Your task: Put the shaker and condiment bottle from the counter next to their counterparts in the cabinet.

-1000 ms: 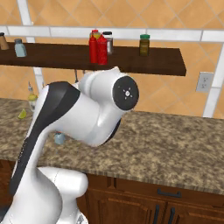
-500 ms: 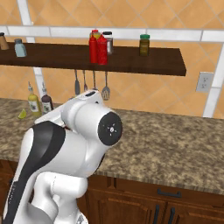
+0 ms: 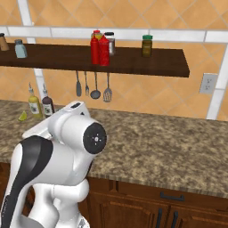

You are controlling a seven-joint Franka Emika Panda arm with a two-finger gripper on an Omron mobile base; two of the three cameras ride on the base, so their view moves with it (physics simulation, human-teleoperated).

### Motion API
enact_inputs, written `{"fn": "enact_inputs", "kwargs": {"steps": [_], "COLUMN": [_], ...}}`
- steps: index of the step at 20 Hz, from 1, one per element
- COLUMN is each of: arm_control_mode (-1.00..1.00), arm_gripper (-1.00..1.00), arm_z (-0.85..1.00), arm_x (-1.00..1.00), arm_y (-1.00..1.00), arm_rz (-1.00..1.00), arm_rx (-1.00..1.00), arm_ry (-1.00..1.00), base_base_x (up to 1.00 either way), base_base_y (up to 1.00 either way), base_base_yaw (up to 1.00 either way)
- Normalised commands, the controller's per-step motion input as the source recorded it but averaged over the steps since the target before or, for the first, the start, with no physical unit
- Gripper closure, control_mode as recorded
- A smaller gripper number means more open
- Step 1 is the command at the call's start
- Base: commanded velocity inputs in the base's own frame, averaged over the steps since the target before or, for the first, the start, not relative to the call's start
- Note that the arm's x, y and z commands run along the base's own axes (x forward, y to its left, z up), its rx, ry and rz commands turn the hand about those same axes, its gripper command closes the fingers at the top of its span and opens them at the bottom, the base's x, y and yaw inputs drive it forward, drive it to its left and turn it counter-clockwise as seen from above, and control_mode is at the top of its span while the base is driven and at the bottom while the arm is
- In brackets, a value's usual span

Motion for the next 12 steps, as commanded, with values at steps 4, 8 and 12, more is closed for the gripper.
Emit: {"fn": "enact_inputs", "kwargs": {"steps": [4, 8, 12], "arm_control_mode": [-1.0, -1.0, -1.0], "arm_gripper": [-1.0, -1.0, -1.0], "arm_z": [-0.39, -0.12, -0.34], "arm_x": [-0.04, 0.0, 0.0], "arm_y": [0.29, 0.23, 0.21], "arm_rz": [0.0, 0.0, 0.0], "arm_rx": [0.0, 0.0, 0.0], "arm_ry": [0.01, 0.02, 0.07], "base_base_x": [0.0, 0.0, 0.0], "base_base_y": [0.0, 0.0, 0.0], "base_base_yaw": [0.0, 0.0, 0.0]}}
